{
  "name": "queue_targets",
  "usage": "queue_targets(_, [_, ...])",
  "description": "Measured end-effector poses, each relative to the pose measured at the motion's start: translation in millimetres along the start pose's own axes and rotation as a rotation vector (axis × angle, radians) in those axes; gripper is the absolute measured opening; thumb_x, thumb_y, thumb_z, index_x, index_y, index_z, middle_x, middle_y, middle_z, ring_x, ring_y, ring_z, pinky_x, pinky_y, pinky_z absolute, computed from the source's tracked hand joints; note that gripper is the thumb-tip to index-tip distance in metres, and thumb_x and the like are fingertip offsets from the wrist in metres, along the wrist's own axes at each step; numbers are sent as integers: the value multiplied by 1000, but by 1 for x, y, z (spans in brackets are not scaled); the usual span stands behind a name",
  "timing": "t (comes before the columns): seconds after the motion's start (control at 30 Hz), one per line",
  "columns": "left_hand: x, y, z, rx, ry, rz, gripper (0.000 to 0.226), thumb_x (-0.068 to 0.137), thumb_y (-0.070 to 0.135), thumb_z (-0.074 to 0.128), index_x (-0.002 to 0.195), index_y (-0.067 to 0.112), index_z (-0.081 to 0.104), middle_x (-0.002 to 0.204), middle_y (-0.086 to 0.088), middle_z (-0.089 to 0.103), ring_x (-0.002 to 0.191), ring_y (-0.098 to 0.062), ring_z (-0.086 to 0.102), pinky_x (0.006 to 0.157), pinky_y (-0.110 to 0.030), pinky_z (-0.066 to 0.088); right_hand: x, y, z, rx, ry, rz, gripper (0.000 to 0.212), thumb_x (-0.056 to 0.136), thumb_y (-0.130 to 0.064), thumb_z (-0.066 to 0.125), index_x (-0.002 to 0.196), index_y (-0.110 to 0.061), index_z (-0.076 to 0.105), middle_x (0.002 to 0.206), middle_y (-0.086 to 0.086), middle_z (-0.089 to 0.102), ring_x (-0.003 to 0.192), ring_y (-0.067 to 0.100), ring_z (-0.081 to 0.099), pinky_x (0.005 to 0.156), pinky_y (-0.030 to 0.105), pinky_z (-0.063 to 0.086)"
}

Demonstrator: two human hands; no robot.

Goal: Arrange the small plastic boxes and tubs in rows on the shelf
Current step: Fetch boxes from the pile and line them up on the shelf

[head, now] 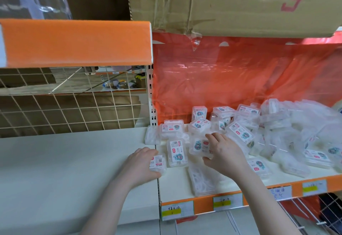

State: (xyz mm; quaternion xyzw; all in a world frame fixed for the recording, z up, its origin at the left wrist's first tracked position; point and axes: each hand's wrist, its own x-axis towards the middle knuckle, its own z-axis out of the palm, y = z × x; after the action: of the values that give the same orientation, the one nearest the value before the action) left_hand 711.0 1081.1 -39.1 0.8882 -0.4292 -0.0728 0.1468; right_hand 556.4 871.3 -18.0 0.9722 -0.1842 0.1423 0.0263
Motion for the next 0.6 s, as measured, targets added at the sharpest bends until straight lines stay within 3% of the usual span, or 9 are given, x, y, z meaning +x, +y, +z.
queue_targets(0.17, [-17, 2, -7, -36, 80, -45, 70, 77, 46, 65, 140, 27, 38, 129, 9, 45, 121, -12, 39, 93, -21, 32, -21, -5, -9, 103, 62, 121, 68, 74, -37, 66, 134, -12, 46, 110, 1, 56, 102, 21, 54, 70, 26, 42])
queue_targets(0.37, [-44, 10, -15, -43, 150, -92, 70, 79, 43, 66, 141, 27, 37, 131, 9, 45, 121, -11, 38, 96, -21, 32, -39, -16, -16, 158, 10, 120, 65, 73, -37, 63, 132, -13, 48, 112, 2, 57, 104, 22, 54, 80, 29, 43])
queue_targets(0.5, [-71, 14, -15, -46, 207, -142, 70, 79, 41, 66, 141, 27, 37, 133, 10, 43, 123, -10, 36, 95, -18, 27, -52, -25, -17, 243, -6, 121, 67, 61, -25, 75, 122, -5, 59, 105, 10, 65, 96, 31, 61, 74, 35, 48])
queue_targets(0.6, [-94, 13, -13, 1, 233, -195, 71, 79, 42, 66, 142, 26, 36, 136, 10, 42, 124, -10, 35, 98, -19, 27, -61, -32, -11, 299, -26, 79, 68, 62, -25, 76, 124, -6, 57, 109, 10, 63, 102, 31, 59, 81, 35, 46])
